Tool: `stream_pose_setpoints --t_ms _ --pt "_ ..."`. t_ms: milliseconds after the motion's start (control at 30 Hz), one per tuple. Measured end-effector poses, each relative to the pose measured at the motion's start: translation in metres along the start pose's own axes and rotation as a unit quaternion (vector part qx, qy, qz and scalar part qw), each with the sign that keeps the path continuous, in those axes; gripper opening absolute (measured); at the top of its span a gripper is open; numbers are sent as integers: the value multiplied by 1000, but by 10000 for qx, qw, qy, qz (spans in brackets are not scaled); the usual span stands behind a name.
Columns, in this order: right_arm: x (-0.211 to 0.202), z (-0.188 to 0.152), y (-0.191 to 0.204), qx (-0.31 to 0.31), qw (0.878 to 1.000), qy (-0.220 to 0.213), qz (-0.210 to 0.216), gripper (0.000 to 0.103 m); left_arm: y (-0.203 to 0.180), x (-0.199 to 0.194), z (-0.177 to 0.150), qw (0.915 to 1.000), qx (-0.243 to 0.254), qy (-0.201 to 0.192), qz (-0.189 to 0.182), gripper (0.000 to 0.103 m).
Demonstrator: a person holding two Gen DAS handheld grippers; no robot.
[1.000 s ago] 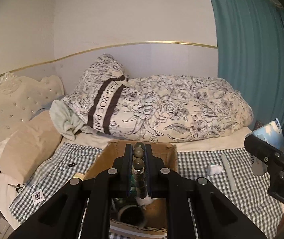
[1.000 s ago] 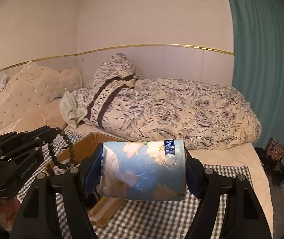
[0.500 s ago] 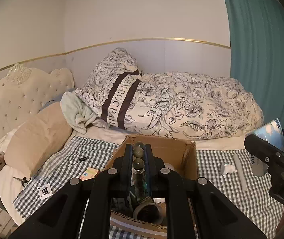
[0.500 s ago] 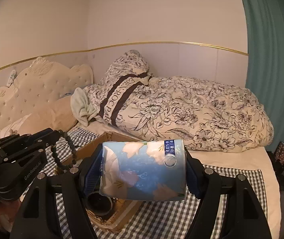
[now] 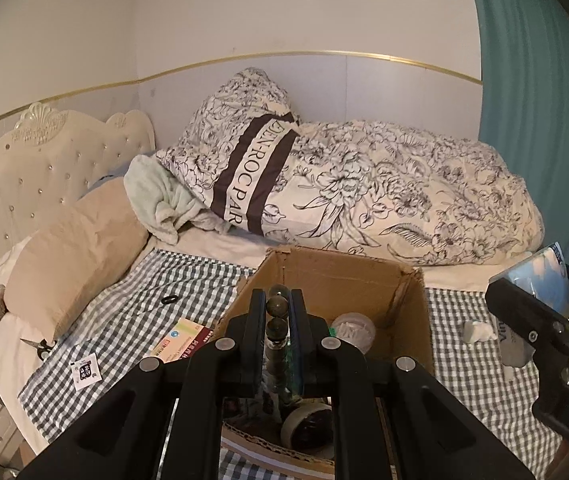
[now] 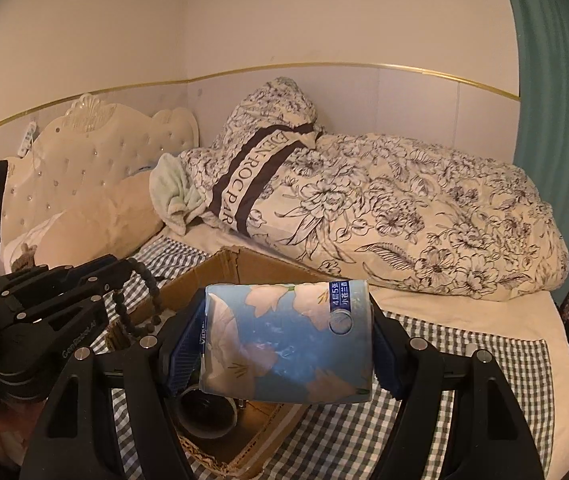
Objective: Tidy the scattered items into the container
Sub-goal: 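Open the left tool to drop the bracelet while the right tool releases the pouch into the box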
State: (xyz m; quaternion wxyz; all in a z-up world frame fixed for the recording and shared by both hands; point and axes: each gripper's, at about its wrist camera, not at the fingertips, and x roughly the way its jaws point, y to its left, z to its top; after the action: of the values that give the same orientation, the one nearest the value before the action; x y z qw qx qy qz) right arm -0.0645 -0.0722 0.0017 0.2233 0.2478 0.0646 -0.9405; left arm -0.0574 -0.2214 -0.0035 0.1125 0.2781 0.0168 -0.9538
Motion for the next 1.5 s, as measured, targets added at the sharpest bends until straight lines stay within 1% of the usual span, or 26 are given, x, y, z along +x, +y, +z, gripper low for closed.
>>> stream_pose_setpoints --t_ms 133,233,467,700,1000,1133,1267,1333,1400,1467,1500 --pt "18 -1 1 -13 9999 127 38 71 -1 18 -4 9999 53 125 4 11" --pt "33 -4 2 -25 9997 227 58 71 1 32 -9 9997 68 216 86 11" --pt "69 -12 7 -43 9987 486 111 71 10 69 -16 9985 -77 534 -41 11" --pt "101 -19 13 -80 9974 690 179 71 12 98 -29 9964 -63 820 -180 11" --pt "134 -28 14 -87 9952 958 187 71 14 122 -41 9936 19 1098 -259 11" --pt "140 -32 16 -122 9941 1056 204 71 10 128 -45 9925 94 1173 -337 11" --pt "142 -31 17 -151 9933 1129 205 72 11 128 -43 9921 38 1194 -392 11" --pt "142 -31 16 -124 9928 1167 254 72 11 129 -43 9915 20 1233 -418 13" --pt "141 -31 15 -95 9927 1177 228 73 9 128 -43 9914 56 1261 -349 19" --pt "139 -31 13 -64 9932 1152 163 77 7 126 -41 9921 130 1228 -204 33" --pt "136 -30 11 -30 9936 1116 142 80 7 123 -40 9926 148 1191 -178 35"
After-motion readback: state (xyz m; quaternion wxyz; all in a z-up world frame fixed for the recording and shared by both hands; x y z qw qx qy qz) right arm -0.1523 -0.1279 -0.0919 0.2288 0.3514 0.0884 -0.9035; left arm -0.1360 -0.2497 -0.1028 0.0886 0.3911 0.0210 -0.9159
